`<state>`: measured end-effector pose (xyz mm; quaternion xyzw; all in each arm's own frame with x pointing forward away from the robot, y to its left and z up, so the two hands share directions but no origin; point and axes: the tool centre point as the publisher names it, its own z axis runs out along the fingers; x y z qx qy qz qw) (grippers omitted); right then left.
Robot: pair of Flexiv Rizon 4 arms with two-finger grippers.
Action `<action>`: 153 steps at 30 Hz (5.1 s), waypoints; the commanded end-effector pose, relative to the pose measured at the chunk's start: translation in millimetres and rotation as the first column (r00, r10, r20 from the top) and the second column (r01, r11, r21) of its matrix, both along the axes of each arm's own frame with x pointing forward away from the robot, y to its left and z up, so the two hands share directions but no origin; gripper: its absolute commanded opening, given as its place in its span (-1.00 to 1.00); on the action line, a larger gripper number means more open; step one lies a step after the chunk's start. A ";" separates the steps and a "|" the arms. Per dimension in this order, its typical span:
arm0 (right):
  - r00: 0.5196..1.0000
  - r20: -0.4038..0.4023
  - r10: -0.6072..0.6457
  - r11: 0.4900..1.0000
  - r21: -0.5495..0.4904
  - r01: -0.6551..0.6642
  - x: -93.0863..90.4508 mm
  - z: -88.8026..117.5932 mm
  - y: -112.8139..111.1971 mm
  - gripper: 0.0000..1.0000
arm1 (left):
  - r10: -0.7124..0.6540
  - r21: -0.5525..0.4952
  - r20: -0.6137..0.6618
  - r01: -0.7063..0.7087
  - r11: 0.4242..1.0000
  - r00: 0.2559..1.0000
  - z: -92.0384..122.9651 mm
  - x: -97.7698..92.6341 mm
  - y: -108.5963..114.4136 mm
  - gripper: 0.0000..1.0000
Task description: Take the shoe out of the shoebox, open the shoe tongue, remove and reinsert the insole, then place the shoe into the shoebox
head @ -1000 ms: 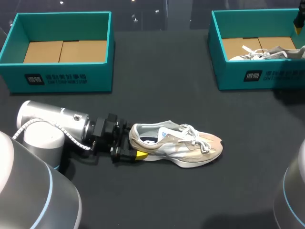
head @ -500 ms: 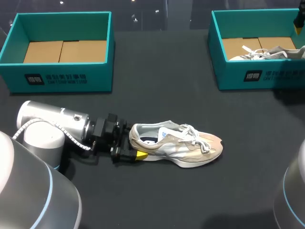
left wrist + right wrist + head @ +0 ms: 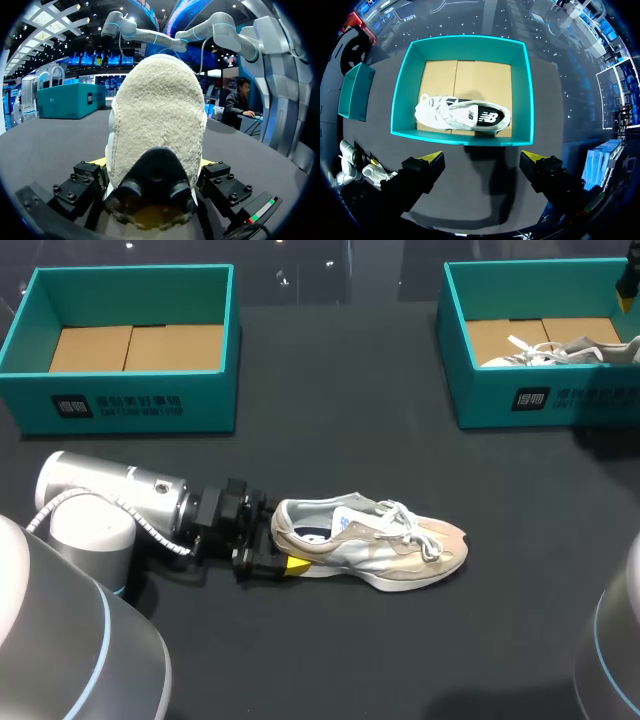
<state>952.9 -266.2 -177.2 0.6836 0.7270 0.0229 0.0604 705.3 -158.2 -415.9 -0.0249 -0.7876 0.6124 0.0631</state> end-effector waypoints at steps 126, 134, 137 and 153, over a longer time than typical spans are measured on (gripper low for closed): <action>0.856 0.224 -0.467 0.760 -0.393 0.517 -258.8 -166.7 454.1 0.93 | 0.001 0.000 0.000 -0.001 1.000 1.000 -2.3 -2.4 -3.7 -1.00; 0.840 0.237 -0.488 0.750 -0.378 0.542 -259.7 -173.5 448.0 0.72 | 0.001 0.000 0.000 -0.001 1.000 1.000 -2.3 -2.4 -3.7 -1.00; 0.835 0.241 -0.495 0.747 -0.374 0.550 -259.9 -174.2 446.0 0.52 | 0.001 0.000 0.000 -0.001 1.000 1.000 -2.3 -2.4 -3.7 -1.00; 0.819 0.239 -0.522 0.728 -0.375 0.574 -262.3 -162.6 431.9 -0.13 | 0.001 0.000 0.000 -0.001 1.000 1.000 -2.3 -2.4 -3.7 -1.00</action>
